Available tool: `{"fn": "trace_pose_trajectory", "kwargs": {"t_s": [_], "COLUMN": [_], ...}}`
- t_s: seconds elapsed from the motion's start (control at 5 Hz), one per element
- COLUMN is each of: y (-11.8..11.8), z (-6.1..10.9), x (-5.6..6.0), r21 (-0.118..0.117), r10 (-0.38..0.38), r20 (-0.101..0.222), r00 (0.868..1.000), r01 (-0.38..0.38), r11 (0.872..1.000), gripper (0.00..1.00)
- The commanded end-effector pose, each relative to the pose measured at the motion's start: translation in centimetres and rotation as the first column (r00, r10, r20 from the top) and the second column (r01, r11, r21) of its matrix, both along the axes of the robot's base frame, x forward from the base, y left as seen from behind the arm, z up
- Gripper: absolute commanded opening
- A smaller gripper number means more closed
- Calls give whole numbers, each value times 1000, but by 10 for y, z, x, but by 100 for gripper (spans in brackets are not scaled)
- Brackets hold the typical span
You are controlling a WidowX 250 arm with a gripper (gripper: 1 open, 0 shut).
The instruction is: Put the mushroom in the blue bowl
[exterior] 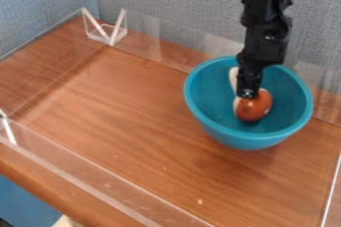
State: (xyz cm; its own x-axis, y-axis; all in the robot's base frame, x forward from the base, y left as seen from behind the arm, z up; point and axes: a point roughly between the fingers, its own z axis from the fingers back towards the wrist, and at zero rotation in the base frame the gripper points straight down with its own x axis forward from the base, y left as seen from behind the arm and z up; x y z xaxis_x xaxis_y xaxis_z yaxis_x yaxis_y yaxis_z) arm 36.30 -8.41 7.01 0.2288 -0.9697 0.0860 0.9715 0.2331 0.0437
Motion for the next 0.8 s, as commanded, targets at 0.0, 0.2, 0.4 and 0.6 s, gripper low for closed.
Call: {"fn": "trace_pose_trajectory", "kwargs": {"t_s": [0.0,0.2,0.4,0.6], "y": [4,5,5,6], "z": [19,20,21,22], "x": [10,9,9,9], "r21": [-16,-19,-22,-25], "r10": [32,48,64,81], "r20": [54,52,50,47], "r00": [998,998,997,996], "r01": [-31,-47,-63,-80], "r11": [999,999,998,996], "gripper": [0,0,0,0]}}
